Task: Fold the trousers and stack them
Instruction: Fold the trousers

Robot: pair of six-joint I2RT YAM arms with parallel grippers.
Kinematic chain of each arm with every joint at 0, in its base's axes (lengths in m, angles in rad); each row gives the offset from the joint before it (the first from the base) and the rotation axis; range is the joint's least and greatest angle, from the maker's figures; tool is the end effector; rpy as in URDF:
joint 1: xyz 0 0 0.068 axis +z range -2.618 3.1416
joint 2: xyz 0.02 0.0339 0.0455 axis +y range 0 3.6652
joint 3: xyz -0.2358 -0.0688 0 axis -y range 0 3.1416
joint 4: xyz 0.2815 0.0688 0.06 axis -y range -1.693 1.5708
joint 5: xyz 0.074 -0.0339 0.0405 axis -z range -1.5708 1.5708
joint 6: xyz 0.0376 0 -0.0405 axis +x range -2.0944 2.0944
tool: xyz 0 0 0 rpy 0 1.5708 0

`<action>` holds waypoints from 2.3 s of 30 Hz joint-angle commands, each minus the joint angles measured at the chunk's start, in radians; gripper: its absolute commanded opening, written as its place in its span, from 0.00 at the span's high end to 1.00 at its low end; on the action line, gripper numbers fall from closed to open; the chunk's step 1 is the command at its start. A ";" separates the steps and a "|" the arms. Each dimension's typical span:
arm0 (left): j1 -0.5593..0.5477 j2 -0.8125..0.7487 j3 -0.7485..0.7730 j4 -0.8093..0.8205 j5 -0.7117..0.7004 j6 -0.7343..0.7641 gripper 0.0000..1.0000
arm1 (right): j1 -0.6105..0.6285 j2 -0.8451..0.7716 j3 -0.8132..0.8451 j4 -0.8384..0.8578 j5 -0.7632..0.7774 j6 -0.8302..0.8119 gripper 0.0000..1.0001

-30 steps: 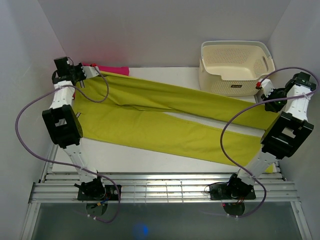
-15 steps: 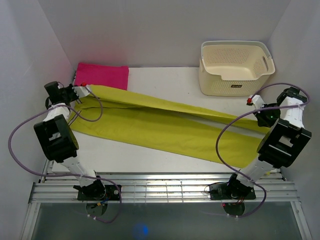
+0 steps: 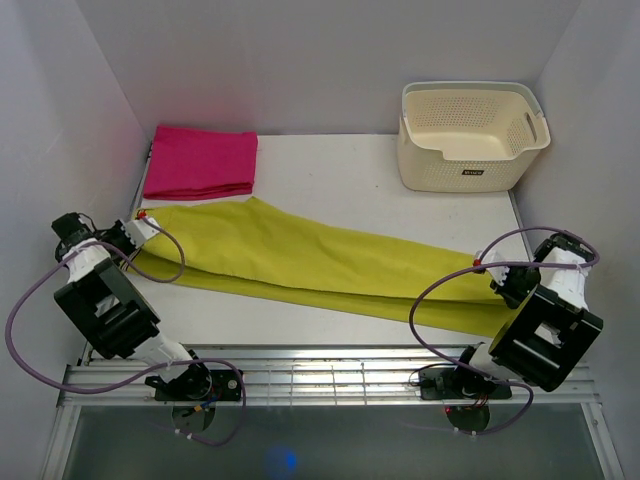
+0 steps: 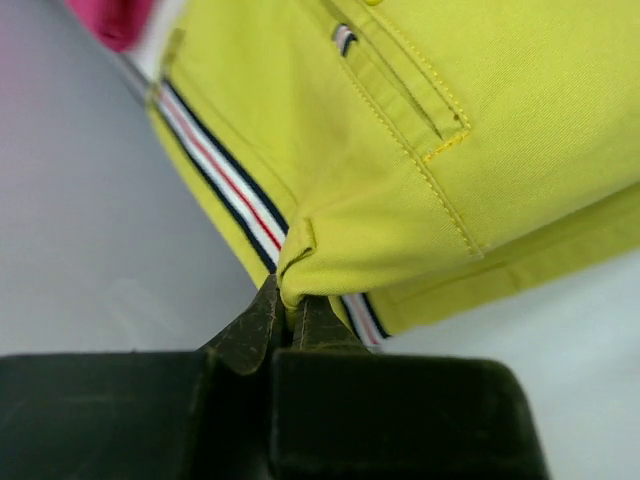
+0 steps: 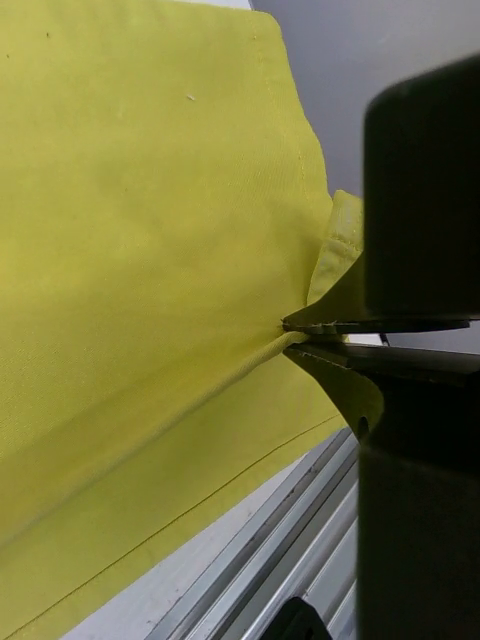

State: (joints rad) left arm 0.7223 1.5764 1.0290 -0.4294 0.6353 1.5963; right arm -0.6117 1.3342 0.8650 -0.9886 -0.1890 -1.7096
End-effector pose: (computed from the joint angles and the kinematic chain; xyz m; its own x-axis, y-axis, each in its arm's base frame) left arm 0.2783 0.2155 0.1676 -0.2670 0.8372 -0.4773 0.6288 0.5267 0.5720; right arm 0.2132 -0.1409 0.1587 -0.4289 -0.8874 -0.1693 -0.8813 0.4522 -0.1375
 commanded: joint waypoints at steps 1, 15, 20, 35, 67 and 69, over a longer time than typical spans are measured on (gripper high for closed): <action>0.016 -0.021 -0.050 -0.169 -0.087 0.111 1.00 | -0.020 -0.033 -0.027 0.088 0.091 -0.059 0.92; 0.022 0.125 0.064 -0.090 -0.223 -0.119 1.00 | -0.020 0.046 0.066 0.111 0.065 0.008 0.92; 0.020 0.148 0.199 -0.147 -0.190 -0.193 1.00 | -0.031 0.031 0.190 -0.005 0.037 -0.005 0.92; 0.066 0.165 0.142 -0.122 -0.235 -0.150 1.00 | -0.154 -0.180 -0.168 0.063 0.123 -0.239 0.92; 0.085 -0.032 0.173 -0.539 -0.075 -0.152 0.03 | -0.063 0.031 0.098 0.122 0.066 -0.100 0.56; 0.085 -0.087 0.238 -0.601 -0.014 -0.131 0.02 | -0.066 -0.018 0.138 0.040 0.019 -0.120 0.37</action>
State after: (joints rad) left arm 0.8051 1.6276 1.1587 -0.8581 0.4580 1.4067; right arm -0.6685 1.3838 0.9482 -0.8608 -0.1364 -1.7653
